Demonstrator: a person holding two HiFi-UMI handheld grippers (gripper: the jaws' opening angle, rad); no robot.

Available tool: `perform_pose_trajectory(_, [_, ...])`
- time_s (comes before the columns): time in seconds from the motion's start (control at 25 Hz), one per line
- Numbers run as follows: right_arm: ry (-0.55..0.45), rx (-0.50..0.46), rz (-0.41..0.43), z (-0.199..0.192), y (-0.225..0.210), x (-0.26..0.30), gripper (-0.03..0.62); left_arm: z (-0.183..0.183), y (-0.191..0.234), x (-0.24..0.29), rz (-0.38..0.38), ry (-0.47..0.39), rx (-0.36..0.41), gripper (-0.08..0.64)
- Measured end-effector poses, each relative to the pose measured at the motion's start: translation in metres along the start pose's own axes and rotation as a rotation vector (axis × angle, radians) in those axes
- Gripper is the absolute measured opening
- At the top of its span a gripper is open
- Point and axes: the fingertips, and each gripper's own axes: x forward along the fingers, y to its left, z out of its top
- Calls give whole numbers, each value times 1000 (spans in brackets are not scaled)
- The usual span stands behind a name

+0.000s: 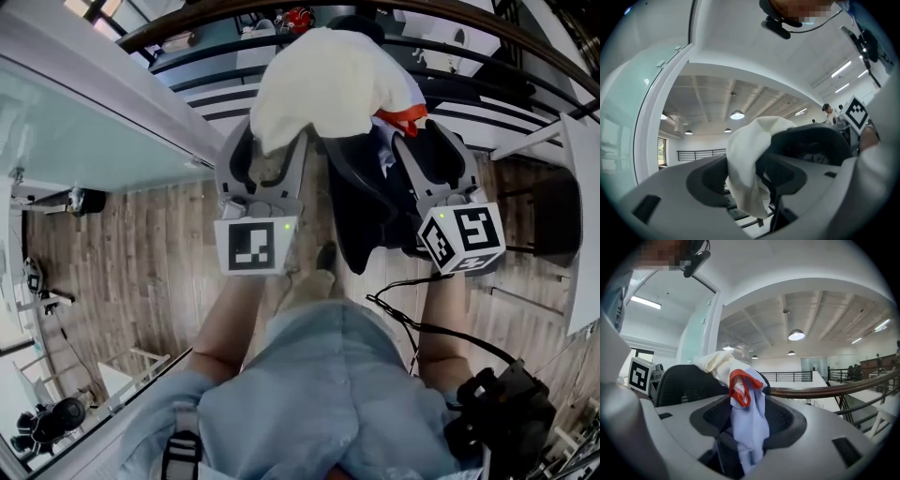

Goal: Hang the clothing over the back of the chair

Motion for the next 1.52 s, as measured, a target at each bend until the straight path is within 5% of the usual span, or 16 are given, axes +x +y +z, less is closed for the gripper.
perform_pose_trajectory(0.52, [-65,2,33,-9,39,-132,213,24,-92,-115,64,-16,-33,241])
perform_pose_trajectory(0.8, [-109,-17,87,-7,83,-204,115,55,-150,-179,98,-37,-57,107])
perform_pose_trajectory(1.16, [-186,-59,71,12,117,-238,31,77,-176,-218,93,-64,-39,14])
perform_pose_trajectory(1.52, [-258,-136,34,41,154,-255,12,107,-179,-248,66,-141,-43,14])
